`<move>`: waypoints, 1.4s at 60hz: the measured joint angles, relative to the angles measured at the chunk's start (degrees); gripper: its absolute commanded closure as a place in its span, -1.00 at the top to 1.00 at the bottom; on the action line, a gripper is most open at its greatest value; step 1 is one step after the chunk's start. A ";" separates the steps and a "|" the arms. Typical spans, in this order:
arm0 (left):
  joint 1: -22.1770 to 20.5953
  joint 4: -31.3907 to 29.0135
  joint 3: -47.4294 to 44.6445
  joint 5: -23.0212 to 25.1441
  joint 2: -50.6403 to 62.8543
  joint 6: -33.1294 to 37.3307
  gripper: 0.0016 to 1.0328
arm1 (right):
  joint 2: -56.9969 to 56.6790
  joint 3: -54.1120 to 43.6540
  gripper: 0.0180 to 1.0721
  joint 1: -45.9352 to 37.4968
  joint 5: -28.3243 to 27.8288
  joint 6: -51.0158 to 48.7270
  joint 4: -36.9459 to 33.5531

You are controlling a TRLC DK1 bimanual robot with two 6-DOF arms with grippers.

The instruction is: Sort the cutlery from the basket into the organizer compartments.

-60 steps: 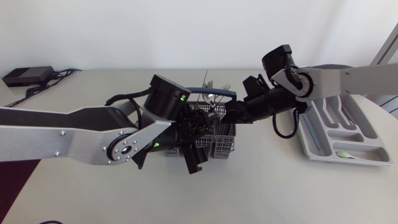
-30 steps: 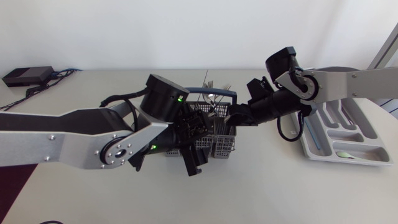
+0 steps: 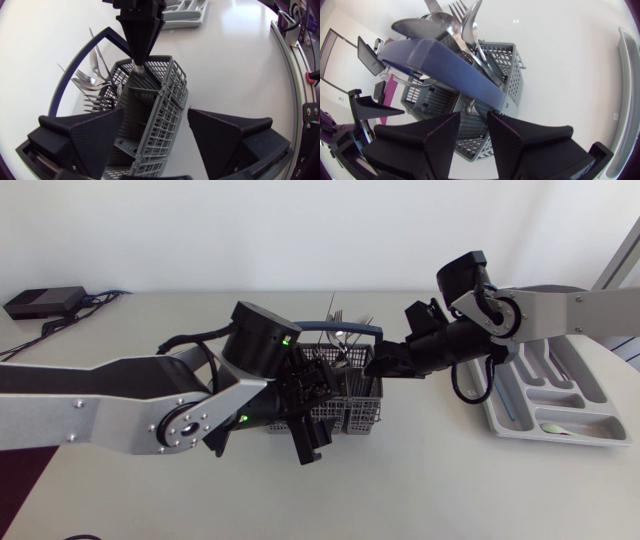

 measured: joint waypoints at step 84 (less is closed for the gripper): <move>0.26 1.77 -0.55 -0.70 0.46 1.29 0.69 | -1.86 -1.68 -0.89 1.29 1.77 1.01 2.27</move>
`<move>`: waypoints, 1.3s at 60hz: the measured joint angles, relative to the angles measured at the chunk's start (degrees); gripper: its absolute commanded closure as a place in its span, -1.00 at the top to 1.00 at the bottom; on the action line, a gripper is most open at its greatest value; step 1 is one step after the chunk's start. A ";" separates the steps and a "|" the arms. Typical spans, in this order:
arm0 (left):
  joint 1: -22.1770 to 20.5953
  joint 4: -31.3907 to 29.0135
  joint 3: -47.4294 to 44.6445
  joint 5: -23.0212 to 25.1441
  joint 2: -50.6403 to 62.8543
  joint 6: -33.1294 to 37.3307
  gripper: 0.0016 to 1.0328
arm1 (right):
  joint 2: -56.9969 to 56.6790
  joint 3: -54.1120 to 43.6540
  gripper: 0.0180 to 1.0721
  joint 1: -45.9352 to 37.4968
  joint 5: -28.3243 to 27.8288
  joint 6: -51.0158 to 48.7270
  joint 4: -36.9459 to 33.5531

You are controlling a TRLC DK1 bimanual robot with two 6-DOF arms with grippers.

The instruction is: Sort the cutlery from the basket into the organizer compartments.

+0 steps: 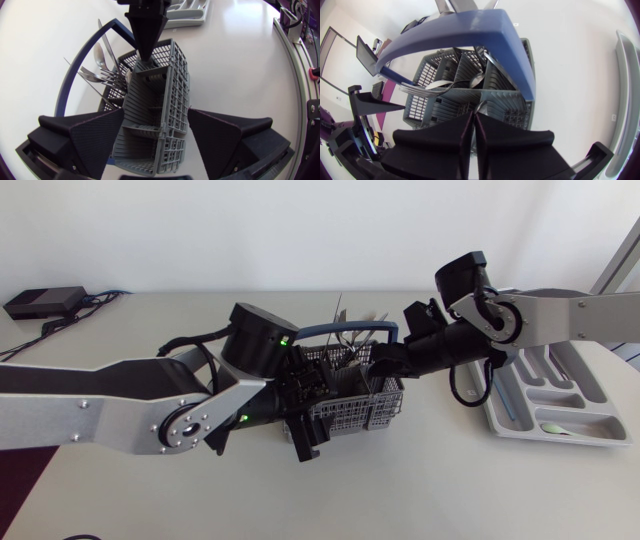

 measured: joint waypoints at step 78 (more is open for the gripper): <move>-1.38 -0.96 -3.37 -3.34 -6.10 0.00 0.69 | -25.22 7.56 -0.89 -37.55 -13.03 -29.90 -35.82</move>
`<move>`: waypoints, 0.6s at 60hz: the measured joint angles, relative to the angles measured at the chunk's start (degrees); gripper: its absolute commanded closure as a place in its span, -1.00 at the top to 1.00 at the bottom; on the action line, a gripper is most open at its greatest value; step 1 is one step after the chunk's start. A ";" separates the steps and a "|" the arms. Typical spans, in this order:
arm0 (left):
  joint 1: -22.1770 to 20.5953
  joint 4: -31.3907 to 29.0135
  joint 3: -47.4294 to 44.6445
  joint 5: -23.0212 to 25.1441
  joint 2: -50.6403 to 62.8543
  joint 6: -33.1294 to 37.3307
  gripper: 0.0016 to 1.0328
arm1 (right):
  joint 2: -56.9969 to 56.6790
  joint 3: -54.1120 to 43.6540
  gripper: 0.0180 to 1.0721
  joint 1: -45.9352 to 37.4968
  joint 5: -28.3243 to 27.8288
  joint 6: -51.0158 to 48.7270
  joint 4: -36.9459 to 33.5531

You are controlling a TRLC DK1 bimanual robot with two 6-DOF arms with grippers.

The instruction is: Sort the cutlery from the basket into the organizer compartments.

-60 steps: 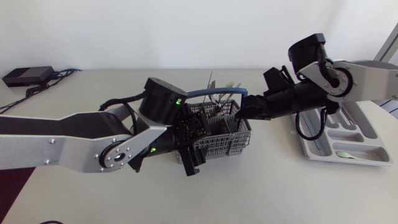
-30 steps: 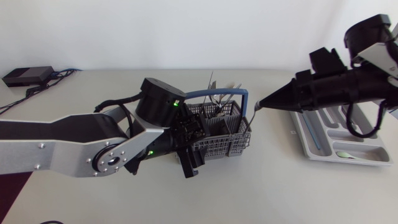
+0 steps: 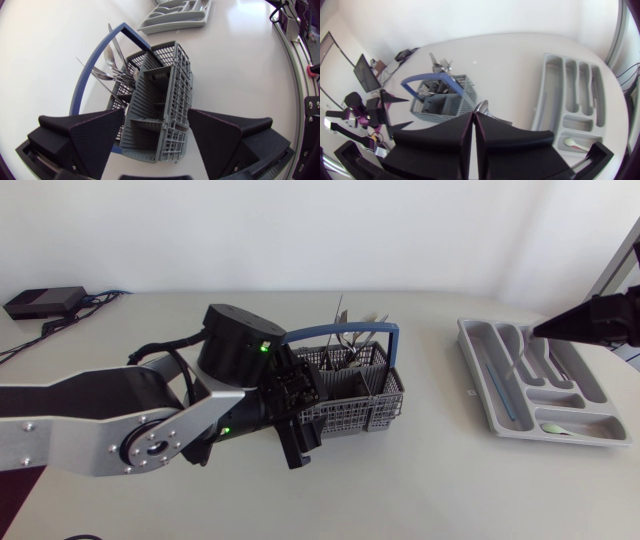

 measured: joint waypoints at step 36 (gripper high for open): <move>-1.03 -0.66 -0.26 -1.05 -0.15 -0.02 0.69 | 10.27 -13.53 -0.89 -14.78 23.71 -17.18 23.89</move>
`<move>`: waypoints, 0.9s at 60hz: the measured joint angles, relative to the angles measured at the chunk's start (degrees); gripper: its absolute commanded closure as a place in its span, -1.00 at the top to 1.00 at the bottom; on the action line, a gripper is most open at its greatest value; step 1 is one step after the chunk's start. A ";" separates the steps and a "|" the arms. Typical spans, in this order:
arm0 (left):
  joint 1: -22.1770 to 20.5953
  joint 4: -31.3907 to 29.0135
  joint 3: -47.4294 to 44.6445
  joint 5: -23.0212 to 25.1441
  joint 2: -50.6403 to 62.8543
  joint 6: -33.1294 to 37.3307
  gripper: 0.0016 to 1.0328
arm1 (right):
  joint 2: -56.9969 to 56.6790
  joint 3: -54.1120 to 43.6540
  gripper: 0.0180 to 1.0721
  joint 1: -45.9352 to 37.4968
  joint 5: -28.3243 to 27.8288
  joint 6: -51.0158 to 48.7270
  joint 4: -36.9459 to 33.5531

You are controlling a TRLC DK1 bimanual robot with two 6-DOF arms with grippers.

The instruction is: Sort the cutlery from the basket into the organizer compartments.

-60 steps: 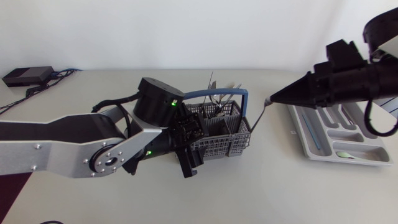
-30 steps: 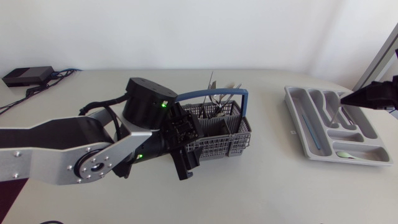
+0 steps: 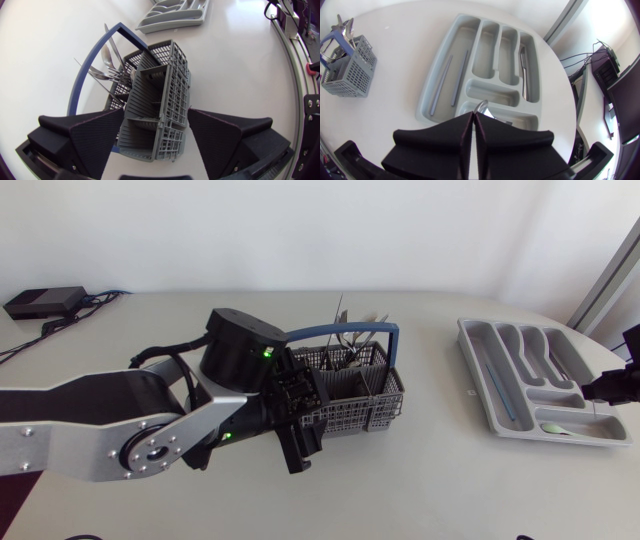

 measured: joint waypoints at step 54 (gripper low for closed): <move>-0.33 -2.58 0.00 -1.07 -2.89 0.00 0.69 | 13.27 -8.24 0.14 2.10 10.51 -1.18 20.20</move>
